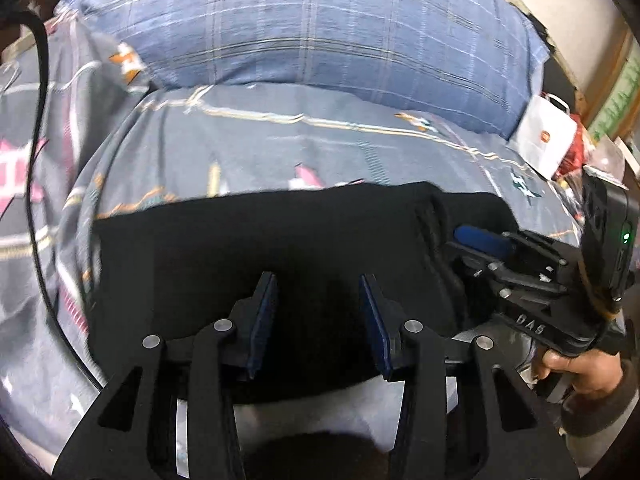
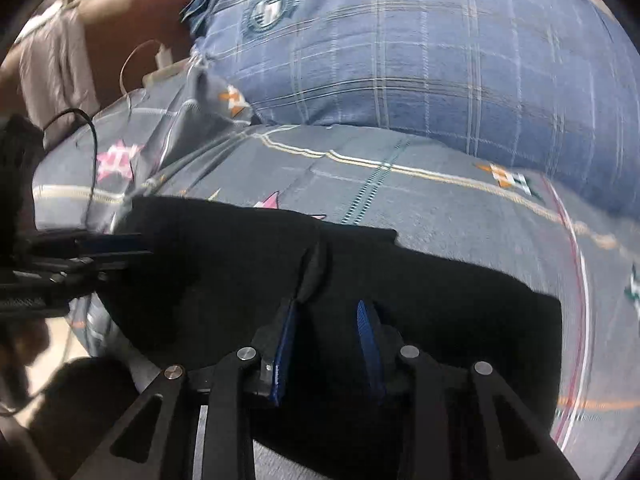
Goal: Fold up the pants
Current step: 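Lower the folded pants onto the sheet with both grippers and straighten them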
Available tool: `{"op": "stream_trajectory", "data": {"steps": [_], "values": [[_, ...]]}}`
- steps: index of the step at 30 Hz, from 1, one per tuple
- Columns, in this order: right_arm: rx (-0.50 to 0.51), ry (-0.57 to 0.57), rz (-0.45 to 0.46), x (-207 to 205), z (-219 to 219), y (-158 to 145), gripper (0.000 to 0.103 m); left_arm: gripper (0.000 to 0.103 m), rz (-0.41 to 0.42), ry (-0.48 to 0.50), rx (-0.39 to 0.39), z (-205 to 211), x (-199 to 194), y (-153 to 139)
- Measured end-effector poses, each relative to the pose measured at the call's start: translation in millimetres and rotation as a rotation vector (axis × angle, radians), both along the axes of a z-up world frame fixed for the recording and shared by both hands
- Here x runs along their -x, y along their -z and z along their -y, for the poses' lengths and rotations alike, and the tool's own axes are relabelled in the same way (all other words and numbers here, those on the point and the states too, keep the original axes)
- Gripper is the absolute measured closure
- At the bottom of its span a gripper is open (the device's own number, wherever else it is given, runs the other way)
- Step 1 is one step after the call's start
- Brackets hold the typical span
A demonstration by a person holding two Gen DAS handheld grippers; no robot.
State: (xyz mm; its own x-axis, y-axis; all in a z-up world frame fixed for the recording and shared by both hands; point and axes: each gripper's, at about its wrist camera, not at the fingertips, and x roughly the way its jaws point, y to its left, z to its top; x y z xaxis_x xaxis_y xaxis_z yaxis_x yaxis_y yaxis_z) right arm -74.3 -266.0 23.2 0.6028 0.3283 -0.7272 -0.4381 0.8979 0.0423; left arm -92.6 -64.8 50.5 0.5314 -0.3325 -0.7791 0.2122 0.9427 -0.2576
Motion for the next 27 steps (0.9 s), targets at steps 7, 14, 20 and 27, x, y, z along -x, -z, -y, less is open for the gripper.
{"op": "stream_trajectory", "data": {"steps": [7,14,20,27], "values": [[-0.037,0.001,0.021,8,-3,-27,0.073,0.061,-0.001,-0.073,-0.007,-28,10,1],[-0.012,-0.025,-0.08,6,-15,-1,0.072,0.061,0.001,-0.095,-0.005,-42,19,-3],[-0.064,-0.043,-0.066,7,-20,-29,0.072,0.054,-0.011,-0.146,0.007,-63,26,1],[-0.083,-0.147,-0.079,-7,-53,-39,0.065,0.036,-0.072,-0.226,0.172,-104,51,16]]}}
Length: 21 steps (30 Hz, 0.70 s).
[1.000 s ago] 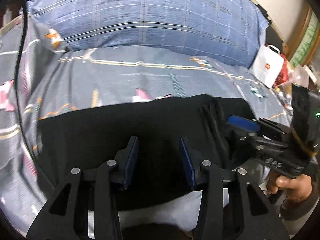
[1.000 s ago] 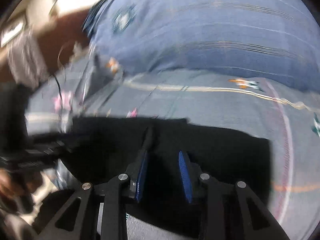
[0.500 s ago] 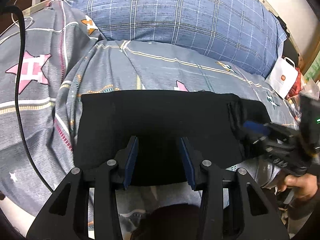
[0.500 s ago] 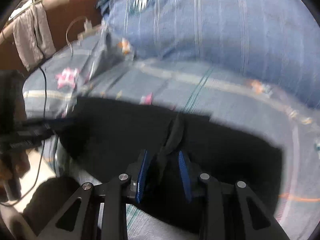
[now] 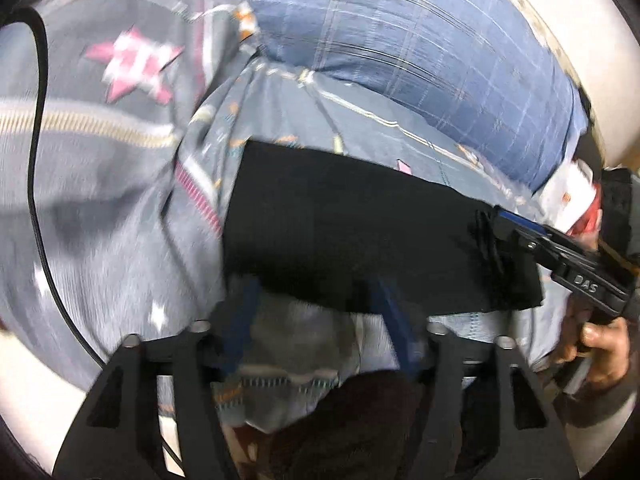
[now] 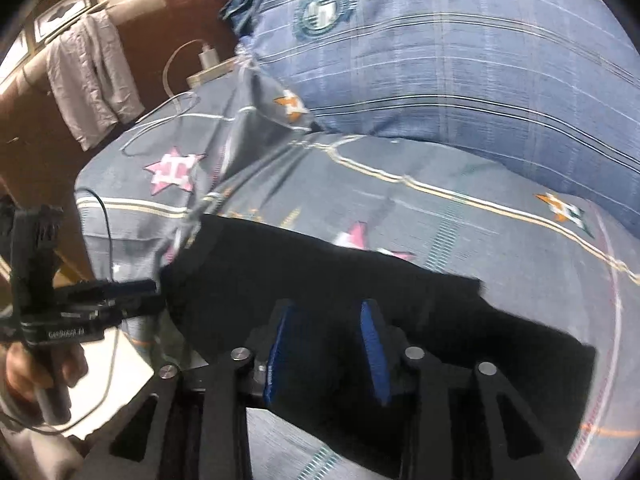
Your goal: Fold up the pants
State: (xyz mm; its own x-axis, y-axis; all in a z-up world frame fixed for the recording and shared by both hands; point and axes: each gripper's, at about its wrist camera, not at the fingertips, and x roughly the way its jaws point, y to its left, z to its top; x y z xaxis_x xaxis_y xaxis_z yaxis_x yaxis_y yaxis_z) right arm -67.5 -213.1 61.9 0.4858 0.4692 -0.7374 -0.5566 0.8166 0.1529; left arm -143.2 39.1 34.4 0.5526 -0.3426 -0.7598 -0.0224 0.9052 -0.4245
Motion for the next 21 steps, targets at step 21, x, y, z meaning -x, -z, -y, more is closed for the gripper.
{"op": "stream_trajectory", "data": {"steps": [21], "values": [[0.169,-0.381,-0.04,-78,-169,45,0.055,0.018,0.006,-0.075,0.176,-3,-33,33]]}}
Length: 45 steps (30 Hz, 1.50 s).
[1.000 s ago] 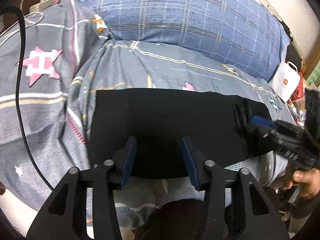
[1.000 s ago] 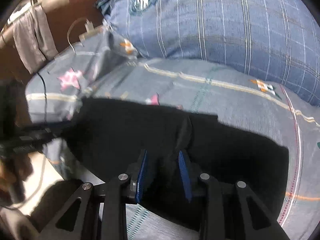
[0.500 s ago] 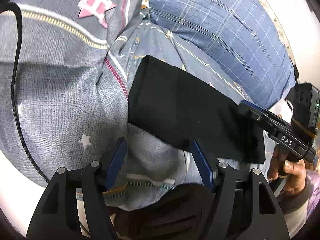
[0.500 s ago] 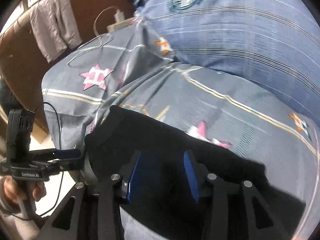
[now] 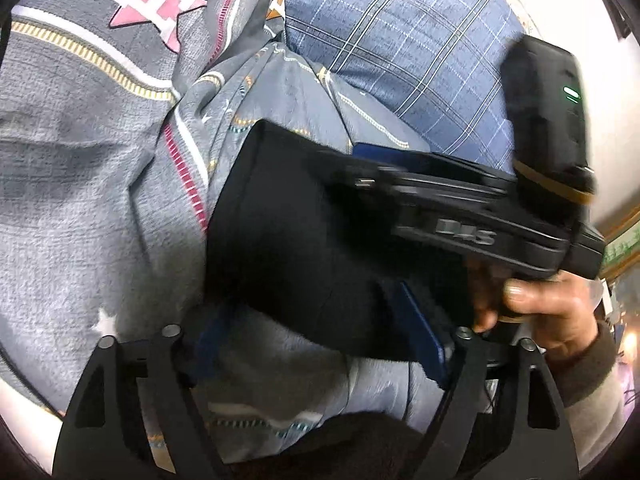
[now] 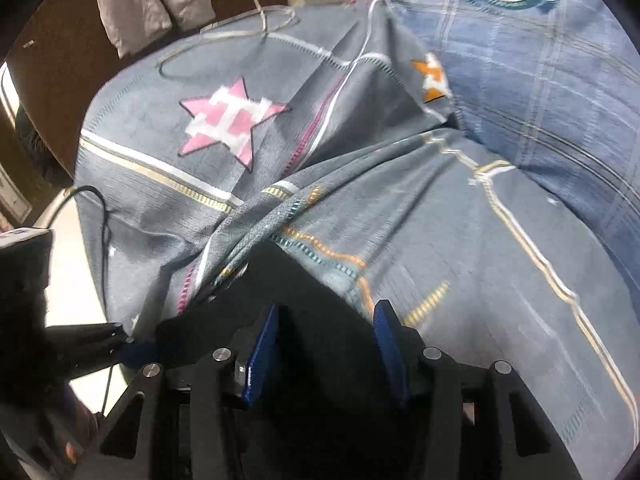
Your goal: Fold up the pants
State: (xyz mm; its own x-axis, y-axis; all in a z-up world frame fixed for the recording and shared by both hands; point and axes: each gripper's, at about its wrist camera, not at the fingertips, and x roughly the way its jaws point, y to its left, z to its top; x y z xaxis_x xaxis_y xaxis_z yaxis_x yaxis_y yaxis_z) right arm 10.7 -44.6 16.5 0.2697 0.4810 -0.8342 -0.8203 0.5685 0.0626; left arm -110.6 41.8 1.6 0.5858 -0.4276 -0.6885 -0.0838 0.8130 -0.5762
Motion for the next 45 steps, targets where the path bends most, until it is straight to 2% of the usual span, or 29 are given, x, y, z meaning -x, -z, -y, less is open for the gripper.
{"op": "stream_trajectory", "data": {"steps": [3,5,6,7,8,9,10,13,17,18,20,22,24,26,27,28,30,32,33,34,35,37,39,42,45], "values": [[0.001,-0.014,-0.032,-9,-10,15,0.048,0.012,0.018,-0.009,0.016,4,-9,0],[-0.043,0.0,-0.046,-11,-9,21,0.048,0.012,0.027,-0.016,0.019,3,-11,0],[-0.057,0.007,-0.046,-10,-8,21,0.052,0.012,0.035,-0.014,0.025,2,-12,0],[-0.065,0.01,-0.052,-8,-6,20,0.061,0.019,0.044,-0.015,0.036,1,-11,-2],[-0.075,0.014,-0.049,-5,-3,16,0.065,0.03,0.048,-0.011,0.042,0,-12,-3],[-0.09,0.017,-0.04,-1,0,12,0.075,0.051,0.053,0.006,0.029,1,-11,-7],[-0.109,0.022,-0.029,2,5,6,0.08,0.059,0.07,0.023,-0.006,5,-9,-14],[-0.206,0.06,0.002,13,32,-25,0.084,0.062,0.175,0.067,-0.042,15,3,-43],[-0.343,0.138,0.068,31,93,-75,0.087,0.062,0.334,0.191,-0.069,52,15,-91],[-0.378,0.163,0.086,36,113,-86,0.096,0.064,0.362,0.238,-0.059,65,17,-101],[-0.441,0.226,0.106,48,155,-104,0.096,0.066,0.385,0.341,-0.043,93,15,-112],[-0.465,0.304,0.123,57,197,-109,0.096,0.066,0.388,0.449,-0.064,128,11,-112],[-0.453,0.433,0.109,63,238,-97,0.096,0.066,0.364,0.55,-0.107,168,6,-98],[-0.472,0.577,0.029,64,274,-74,0.096,0.069,0.304,0.597,-0.139,191,-3,-80],[-0.474,0.609,-0.011,64,283,-67,0.096,0.069,0.266,0.6,-0.133,195,-8,-71],[-0.479,0.62,-0.045,66,290,-61,0.094,0.069,0.242,0.593,-0.127,194,-11,-67],[-0.474,0.627,-0.024,76,294,-56,0.088,0.069,0.213,0.574,-0.112,181,-10,-66],[-0.472,0.598,-0.016,80,288,-54,0.076,0.069,0.237,0.535,-0.115,160,-6,-77],[-0.471,0.579,-0.019,80,282,-55,0.063,0.069,0.262,0.506,-0.128,145,5,-83],[-0.466,0.556,-0.021,81,276,-56,0.055,0.066,0.271,0.471,-0.144,130,10,-87],[-0.453,0.511,-0.027,79,261,-58,0.055,0.063,0.269,0.441,-0.157,119,13,-89],[-0.422,0.446,-0.022,78,241,-60,0.055,0.048,0.248,0.356,-0.166,86,20,-86],[-0.395,0.373,-0.009,71,212,-64,0.055,0.039,0.22,0.258,-0.162,54,27,-79],[-0.324,0.272,-0.016,52,162,-60,0.055,0.038,0.163,0.122,-0.154,20,36,-63],[-0.245,0.185,-0.004,39,116,-51,0.055,0.024,0.105,0.029,-0.082,-4,36,-43]]}}
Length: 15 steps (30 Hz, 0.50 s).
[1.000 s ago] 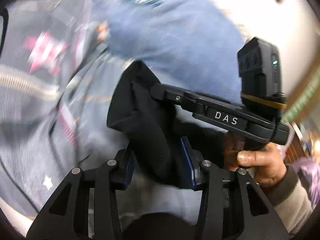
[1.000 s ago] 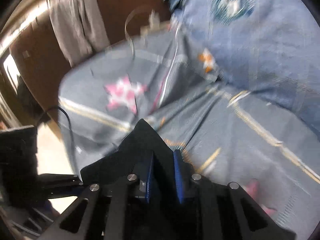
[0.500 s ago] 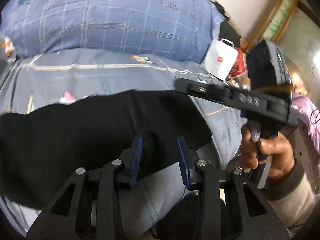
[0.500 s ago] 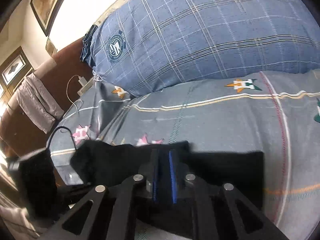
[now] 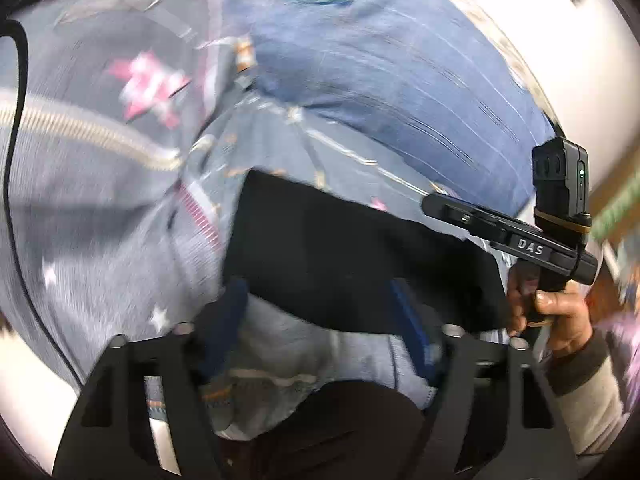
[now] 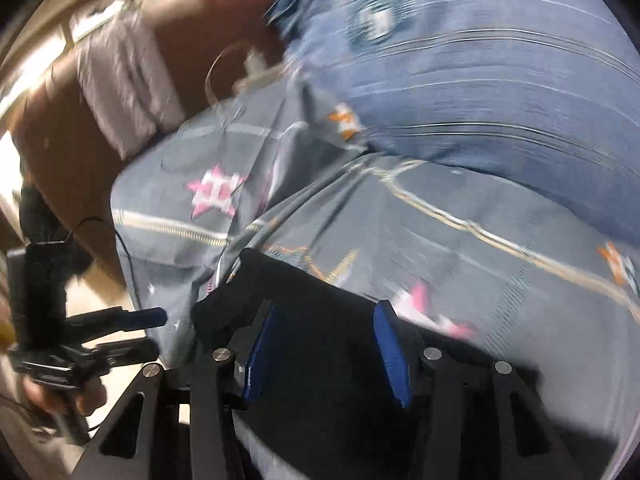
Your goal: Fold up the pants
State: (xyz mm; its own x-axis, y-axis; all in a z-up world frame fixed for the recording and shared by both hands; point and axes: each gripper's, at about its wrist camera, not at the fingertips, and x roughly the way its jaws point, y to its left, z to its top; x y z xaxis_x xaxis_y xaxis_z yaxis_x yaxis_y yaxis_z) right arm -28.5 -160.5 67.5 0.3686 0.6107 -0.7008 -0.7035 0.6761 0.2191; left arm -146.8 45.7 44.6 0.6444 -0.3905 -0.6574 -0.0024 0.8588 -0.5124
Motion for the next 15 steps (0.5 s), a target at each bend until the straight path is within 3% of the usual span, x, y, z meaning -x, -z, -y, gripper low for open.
{"op": "stream_trajectory", "data": {"steps": [3,6,9,11,12,13,15], "values": [[0.069,-0.098,-0.013,-13,-47,18,0.055,0.024,-0.098,-0.025,0.061,-10,-13,26],[0.17,-0.168,-0.022,-24,-84,41,0.055,0.024,-0.134,-0.029,0.07,-6,-29,43],[0.209,-0.184,-0.028,-33,-104,63,0.055,0.023,-0.086,-0.026,0.067,6,-39,40],[0.16,-0.169,-0.043,-38,-103,69,0.055,0.023,-0.075,-0.023,0.076,10,-45,41],[0.146,-0.155,-0.054,-39,-101,70,0.06,0.024,-0.058,-0.016,0.091,12,-50,40],[0.133,-0.143,-0.062,-38,-98,69,0.068,0.036,-0.04,0.002,0.105,14,-51,37],[0.095,-0.128,-0.071,-33,-90,61,0.081,0.061,-0.006,0.032,0.054,23,-54,24]]}}
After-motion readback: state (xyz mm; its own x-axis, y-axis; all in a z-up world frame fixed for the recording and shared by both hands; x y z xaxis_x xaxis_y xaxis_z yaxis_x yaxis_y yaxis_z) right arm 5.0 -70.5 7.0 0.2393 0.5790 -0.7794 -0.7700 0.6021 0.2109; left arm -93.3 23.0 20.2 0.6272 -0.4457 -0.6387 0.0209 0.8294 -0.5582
